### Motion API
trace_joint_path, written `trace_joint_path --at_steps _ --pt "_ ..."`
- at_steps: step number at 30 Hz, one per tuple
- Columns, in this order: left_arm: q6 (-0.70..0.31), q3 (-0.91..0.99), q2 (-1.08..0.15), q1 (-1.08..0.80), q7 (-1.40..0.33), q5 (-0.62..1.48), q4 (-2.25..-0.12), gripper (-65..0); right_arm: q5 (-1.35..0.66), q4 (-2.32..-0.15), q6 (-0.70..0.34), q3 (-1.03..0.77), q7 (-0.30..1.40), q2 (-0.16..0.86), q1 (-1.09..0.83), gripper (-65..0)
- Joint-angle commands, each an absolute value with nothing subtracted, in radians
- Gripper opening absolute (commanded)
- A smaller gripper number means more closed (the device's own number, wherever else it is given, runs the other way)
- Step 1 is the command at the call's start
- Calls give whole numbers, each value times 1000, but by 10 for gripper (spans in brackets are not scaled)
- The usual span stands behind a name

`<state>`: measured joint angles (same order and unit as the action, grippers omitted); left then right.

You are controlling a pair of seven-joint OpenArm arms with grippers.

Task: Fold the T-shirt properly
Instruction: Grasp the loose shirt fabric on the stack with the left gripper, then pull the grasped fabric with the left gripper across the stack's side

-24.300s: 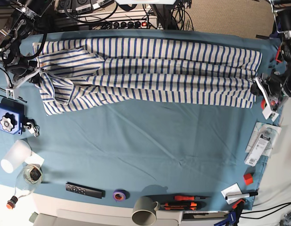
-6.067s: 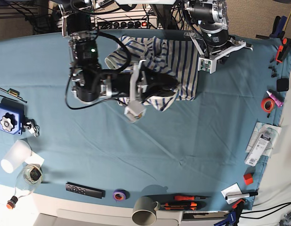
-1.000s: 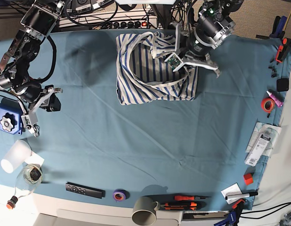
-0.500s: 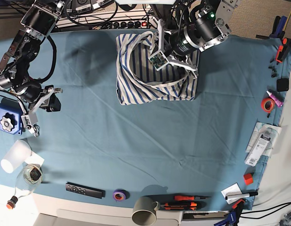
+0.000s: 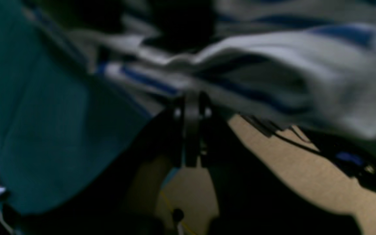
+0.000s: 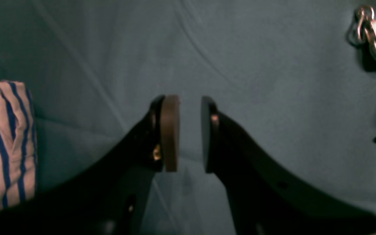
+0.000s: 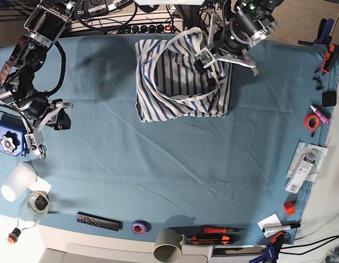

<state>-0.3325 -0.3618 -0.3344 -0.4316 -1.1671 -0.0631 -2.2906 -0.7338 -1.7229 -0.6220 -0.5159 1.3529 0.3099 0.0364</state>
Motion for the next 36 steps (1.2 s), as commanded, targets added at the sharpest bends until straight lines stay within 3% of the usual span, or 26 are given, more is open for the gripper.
trace_joint_path --at_steps 1,8,16,29,36 --pt "-329 -352 -332 -429 -1132 -73 -2308 -650 -752 -1739 -624 -519 1328 327 52 -525" --pt "-265 -309 -327 -417 -1035 -58 -2351 -650 -752 -1739 -624 -519 1327 327 52 -525" --pt "-437 -312 -327 -429 -1072 268 -2356 -650 -752 -1739 -624 -519 1322 327 52 -525" --pt "-442 -311 -327 -429 -1019 168 -2154 -650 -751 -1739 -624 -519 1309 327 52 -525" --pt "-279 -302 -327 -347 -1058 82 -2165 -650 -752 -1739 -624 -519 1317 327 52 -525"
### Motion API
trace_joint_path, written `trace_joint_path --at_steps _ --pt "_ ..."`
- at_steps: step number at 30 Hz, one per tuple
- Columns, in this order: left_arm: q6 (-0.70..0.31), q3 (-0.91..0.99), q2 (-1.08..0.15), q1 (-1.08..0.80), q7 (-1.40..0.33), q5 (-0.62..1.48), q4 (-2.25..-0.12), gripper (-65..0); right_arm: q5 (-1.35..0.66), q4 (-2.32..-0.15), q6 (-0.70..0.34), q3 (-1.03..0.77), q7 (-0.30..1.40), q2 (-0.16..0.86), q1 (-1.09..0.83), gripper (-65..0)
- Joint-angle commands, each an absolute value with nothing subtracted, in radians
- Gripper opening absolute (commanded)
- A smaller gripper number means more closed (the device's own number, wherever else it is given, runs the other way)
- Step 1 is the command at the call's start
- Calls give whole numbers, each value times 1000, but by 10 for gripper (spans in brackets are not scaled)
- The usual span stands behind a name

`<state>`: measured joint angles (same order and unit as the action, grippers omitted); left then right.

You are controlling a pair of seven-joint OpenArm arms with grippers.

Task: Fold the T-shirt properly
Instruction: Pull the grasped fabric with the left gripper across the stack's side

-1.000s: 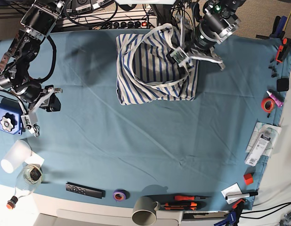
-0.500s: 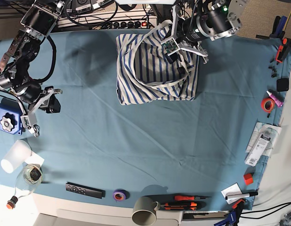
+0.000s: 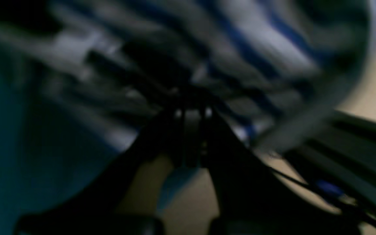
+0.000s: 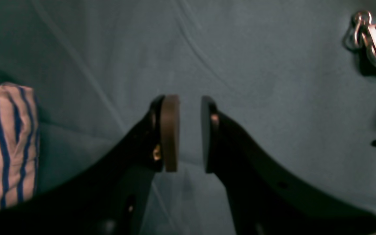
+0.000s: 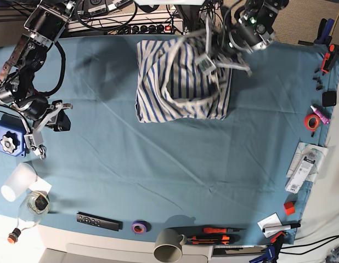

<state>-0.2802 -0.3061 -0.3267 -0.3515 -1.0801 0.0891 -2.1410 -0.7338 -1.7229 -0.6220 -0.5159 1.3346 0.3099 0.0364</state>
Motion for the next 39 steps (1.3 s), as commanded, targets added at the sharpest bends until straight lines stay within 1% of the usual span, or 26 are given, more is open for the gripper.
trace_joint_path --at_steps 1,6,12,14,16,18,20,23,26,27,29,31,35,39 --pt "-269 -297 -327 -328 -1077 82 -2180 -650 -751 -1739 -624 -519 1317 327 52 -525" --pt "-270 -257 -327 -321 -1052 82 -2252 -650 -751 -1739 -624 -519 1316 327 52 -525" --pt "-267 -248 -327 -324 -1045 81 -2272 -650 -751 -1739 -624 -519 1308 327 52 -525" --pt "-223 -248 -327 -324 -1046 58 -2279 -650 -751 -1739 -624 -519 1308 327 52 -525" --pt "-170 -248 -327 -323 -1031 -9 -2287 -650 -751 -1739 -624 -519 1308 327 52 -525" --pt "-161 -245 -327 -319 -1010 -51 -2286 -650 -751 -1739 -624 -519 1308 327 52 -525" --pt "-181 -245 -327 -316 -1013 -51 -2286 -650 -751 -1739 -624 -519 1308 327 52 -525" --pt "-176 -245 -327 -316 -1011 -40 -2288 -650 -751 -1739 -624 -519 1307 327 52 -525" --pt "-182 -245 -327 -316 -965 17 -2309 -650 -751 -1739 -624 -519 1307 327 52 -525" --pt "-208 -245 -327 -315 -936 56 -2315 -650 -751 -1739 -624 -519 1307 327 52 -525" --pt "-294 -245 -319 -310 -893 126 -2314 -650 -751 -1739 -624 -519 1307 327 52 -525" --pt "-332 -246 -299 -297 -889 174 -2301 -650 -751 -1739 -624 -519 1307 327 52 -525" --pt "-341 -246 -261 -247 -890 188 -2226 -650 -751 -1739 -624 -518 1308 327 52 -525" --pt "-340 -246 -249 -176 -890 188 -2109 -650 -750 -1739 -624 -518 1308 327 52 -525"
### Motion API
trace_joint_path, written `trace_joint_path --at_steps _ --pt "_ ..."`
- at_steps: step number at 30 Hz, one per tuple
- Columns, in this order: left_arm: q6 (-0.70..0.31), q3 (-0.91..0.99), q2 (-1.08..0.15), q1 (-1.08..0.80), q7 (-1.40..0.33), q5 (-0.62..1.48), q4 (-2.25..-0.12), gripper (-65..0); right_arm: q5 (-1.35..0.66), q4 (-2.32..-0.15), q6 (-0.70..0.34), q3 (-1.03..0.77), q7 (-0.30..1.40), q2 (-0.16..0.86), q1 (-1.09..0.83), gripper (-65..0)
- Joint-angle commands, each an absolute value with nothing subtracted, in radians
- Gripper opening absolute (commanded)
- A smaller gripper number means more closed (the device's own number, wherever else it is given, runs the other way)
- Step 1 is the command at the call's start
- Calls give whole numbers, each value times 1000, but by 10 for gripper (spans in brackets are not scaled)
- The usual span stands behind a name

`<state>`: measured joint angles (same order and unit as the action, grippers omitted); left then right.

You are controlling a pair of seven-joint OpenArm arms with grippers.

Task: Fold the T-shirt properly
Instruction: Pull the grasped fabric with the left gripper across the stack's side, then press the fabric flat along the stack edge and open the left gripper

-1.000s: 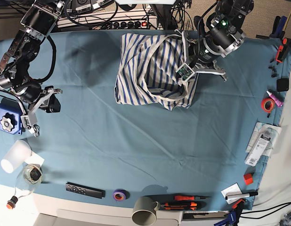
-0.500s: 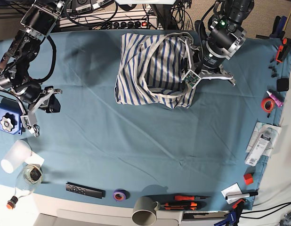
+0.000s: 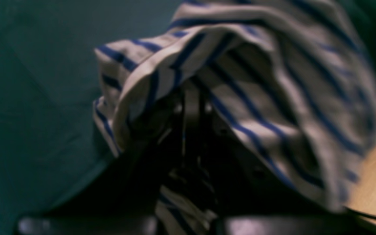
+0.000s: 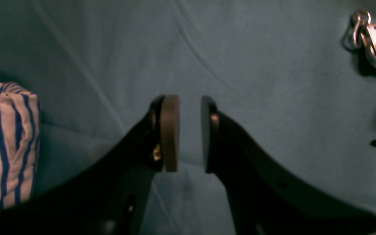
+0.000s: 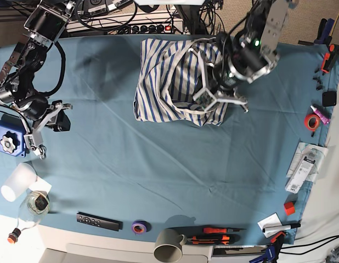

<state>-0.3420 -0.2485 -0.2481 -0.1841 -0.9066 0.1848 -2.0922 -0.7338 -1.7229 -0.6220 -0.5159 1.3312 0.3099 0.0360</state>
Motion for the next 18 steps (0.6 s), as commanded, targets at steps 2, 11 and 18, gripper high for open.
trace_joint_path --at_steps 2,11,18 --pt "-337 -246 -249 -139 -892 188 -2035 -650 -748 -1739 -624 -518 1308 327 52 -525" --pt "-246 -245 -250 35 -923 171 -1765 -650 -747 -1739 -624 -518 1308 327 52 -525" --pt "-236 -245 -250 83 -936 147 -1764 -650 -747 -1739 -624 -518 1308 327 52 -525"
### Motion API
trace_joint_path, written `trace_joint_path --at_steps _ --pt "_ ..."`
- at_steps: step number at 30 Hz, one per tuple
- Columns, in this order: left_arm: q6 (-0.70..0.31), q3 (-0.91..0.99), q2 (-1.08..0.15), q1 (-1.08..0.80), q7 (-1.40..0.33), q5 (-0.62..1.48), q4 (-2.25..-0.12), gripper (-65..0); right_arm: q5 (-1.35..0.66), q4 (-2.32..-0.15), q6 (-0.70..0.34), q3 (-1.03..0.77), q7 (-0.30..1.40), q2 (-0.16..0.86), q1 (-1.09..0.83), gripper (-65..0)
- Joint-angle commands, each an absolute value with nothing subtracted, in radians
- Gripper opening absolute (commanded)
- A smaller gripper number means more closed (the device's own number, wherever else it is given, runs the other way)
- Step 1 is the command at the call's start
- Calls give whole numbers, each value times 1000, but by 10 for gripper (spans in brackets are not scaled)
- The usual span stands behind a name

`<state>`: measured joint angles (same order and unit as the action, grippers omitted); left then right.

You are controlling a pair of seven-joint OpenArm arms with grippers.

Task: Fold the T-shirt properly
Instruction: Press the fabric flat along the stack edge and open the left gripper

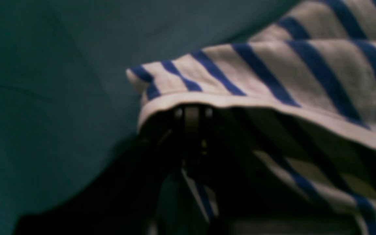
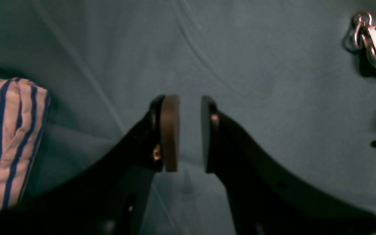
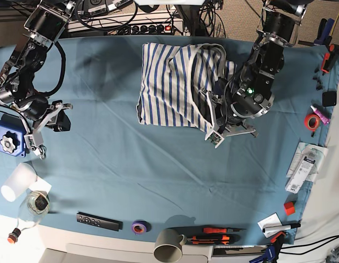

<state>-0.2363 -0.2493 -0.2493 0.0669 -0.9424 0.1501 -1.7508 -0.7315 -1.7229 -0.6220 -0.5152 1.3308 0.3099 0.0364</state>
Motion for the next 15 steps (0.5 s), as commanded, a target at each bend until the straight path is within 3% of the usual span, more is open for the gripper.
trace_joint_path --at_steps 1,15 --pt "-236 -245 -249 80 -944 147 -1763 -650 -747 -1739 -624 -518 1308 327 52 -525" --pt "-226 -245 -252 77 -951 91 -1751 -650 -748 -1739 -624 -518 1308 327 52 -525"
